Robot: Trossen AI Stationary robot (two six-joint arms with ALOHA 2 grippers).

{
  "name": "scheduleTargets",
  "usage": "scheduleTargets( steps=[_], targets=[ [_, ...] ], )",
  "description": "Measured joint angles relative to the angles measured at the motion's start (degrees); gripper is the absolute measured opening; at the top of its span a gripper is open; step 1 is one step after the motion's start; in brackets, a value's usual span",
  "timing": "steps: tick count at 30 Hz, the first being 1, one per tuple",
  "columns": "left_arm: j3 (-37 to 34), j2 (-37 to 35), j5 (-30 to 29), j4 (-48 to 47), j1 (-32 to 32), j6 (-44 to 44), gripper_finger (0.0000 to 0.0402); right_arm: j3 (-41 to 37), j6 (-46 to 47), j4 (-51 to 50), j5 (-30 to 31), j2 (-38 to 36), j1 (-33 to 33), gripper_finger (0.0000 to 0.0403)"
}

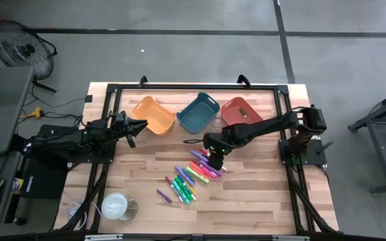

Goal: Pick & Place Markers
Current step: Put the red marker pen into the orange bin

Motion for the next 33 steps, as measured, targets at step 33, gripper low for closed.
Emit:
scheduleTargets(
  steps=[33],
  targets=[
    [0.00,-0.01,0.00,0.00,0.00,0.00,0.0062,0.22,6.15,1.48,4.39,5.81,0.02,0.0185]
  ],
)
